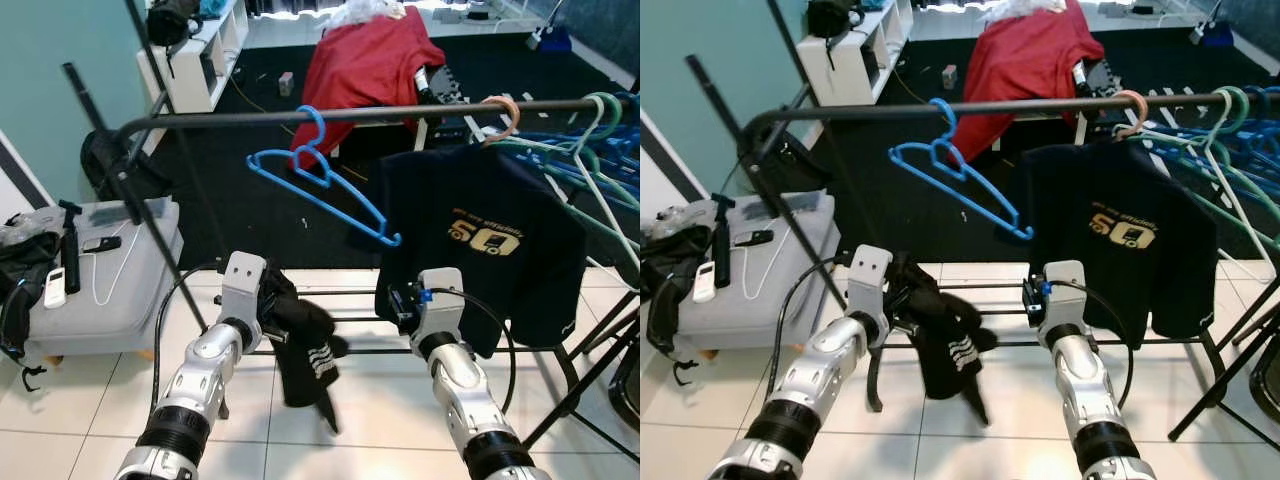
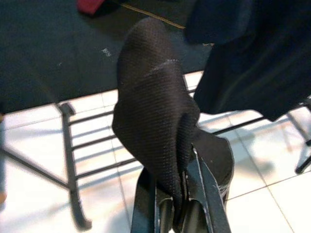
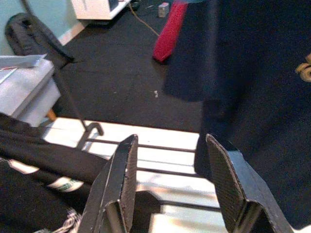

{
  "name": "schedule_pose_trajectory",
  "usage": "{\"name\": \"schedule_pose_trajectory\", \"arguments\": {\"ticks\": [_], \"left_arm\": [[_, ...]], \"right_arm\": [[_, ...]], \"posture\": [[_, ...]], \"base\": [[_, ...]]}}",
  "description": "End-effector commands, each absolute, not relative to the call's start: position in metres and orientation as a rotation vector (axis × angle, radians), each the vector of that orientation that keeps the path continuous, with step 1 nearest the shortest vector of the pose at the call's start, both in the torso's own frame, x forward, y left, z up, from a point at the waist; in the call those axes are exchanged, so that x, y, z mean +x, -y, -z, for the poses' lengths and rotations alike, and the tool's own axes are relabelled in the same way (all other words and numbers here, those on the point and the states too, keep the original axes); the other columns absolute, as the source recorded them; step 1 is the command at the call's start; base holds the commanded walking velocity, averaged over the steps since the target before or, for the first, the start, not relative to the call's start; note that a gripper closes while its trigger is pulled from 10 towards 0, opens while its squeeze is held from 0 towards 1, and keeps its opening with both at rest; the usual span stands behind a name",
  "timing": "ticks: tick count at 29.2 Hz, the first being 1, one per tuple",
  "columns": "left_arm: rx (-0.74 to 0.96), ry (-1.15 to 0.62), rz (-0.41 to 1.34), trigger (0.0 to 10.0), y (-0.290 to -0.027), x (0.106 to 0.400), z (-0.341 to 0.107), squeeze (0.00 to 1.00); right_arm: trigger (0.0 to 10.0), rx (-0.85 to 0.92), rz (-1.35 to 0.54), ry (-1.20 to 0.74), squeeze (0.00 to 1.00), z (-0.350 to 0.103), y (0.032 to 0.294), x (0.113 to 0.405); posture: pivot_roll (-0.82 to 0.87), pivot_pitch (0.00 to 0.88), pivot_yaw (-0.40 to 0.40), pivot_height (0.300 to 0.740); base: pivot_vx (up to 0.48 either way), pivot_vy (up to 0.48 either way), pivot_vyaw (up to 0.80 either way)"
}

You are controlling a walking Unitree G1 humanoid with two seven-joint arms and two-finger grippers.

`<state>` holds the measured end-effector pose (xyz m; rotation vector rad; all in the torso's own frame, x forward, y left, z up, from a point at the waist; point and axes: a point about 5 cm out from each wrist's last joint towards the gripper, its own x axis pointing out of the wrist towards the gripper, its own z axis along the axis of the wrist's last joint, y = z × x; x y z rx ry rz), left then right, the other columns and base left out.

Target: Hang hanger

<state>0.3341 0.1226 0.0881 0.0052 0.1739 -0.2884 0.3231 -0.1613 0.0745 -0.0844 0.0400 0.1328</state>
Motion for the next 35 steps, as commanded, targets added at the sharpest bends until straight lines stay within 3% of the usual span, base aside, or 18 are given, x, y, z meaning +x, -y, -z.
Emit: {"name": "schedule_pose_trajectory", "arguments": {"ticks": [1, 8, 12, 13, 14, 15, 21, 27, 33, 35], "left_arm": [[0.003, -0.075, 0.307, 10.0, -0.122, 0.334, -0.1, 0.0], [-0.008, 0.032, 0.402, 10.0, -0.112, 0.327, -0.116, 0.0], [0.008, 0.037, 0.41, 10.0, -0.111, 0.327, -0.118, 0.0], [0.01, 0.034, 0.407, 10.0, -0.112, 0.328, -0.118, 0.0], [0.01, 0.034, 0.407, 10.0, -0.112, 0.328, -0.118, 0.0], [0.011, 0.032, 0.406, 10.0, -0.113, 0.329, -0.12, 0.0], [0.014, 0.023, 0.395, 10.0, -0.114, 0.331, -0.121, 0.0], [0.027, 0.014, 0.375, 10.0, -0.119, 0.331, -0.121, 0.0], [0.107, 0.028, 0.346, 10.0, -0.135, 0.329, -0.131, 0.0], [0.107, 0.028, 0.346, 10.0, -0.135, 0.329, -0.131, 0.0]], "right_arm": [[10.0, -0.134, -0.156, 0.078, 0.0, -0.093, 0.156, 0.325], [10.0, -0.126, -0.218, 0.231, 0.0, -0.12, 0.143, 0.321], [10.0, -0.069, -0.225, 0.406, 0.0, -0.158, 0.14, 0.324], [10.0, -0.074, -0.2, 0.47, 0.29, -0.175, 0.144, 0.327], [10.0, -0.074, -0.2, 0.47, 0.29, -0.175, 0.144, 0.327], [10.0, -0.077, -0.182, 0.531, 1.0, -0.197, 0.151, 0.333], [10.0, -0.088, -0.187, 0.558, 1.0, -0.225, 0.162, 0.344], [10.0, -0.156, -0.222, 0.447, 1.0, -0.236, 0.173, 0.359], [10.0, -0.147, -0.196, 0.256, 1.0, -0.256, 0.215, 0.396], [10.0, -0.147, -0.196, 0.256, 1.0, -0.256, 0.215, 0.396]], "posture": [[-0.1, 0.094, 0.033, 0.74], [-0.1, 0.096, 0.028, 0.74], [-0.09, 0.109, 0.032, 0.74], [-0.09, 0.109, 0.032, 0.74], [-0.09, 0.109, 0.032, 0.74], [-0.1, 0.118, 0.031, 0.74], [-0.09, 0.128, 0.026, 0.74], [-0.09, 0.138, 0.025, 0.74], [-0.05, 0.21, 0.022, 0.74], [-0.05, 0.21, 0.022, 0.74]], "base": [[0.0, 0.0, 0.0], [0.0, 0.0, 0.0], [0.0, 0.0, 0.0], [0.0, 0.0, 0.0], [0.0, 0.0, 0.0], [0.0, 0.0, 0.0], [0.0, 0.0, 0.0], [0.0, 0.0, 0.0], [0.0, 0.0, 0.0], [0.0, 0.0, 0.0]]}}
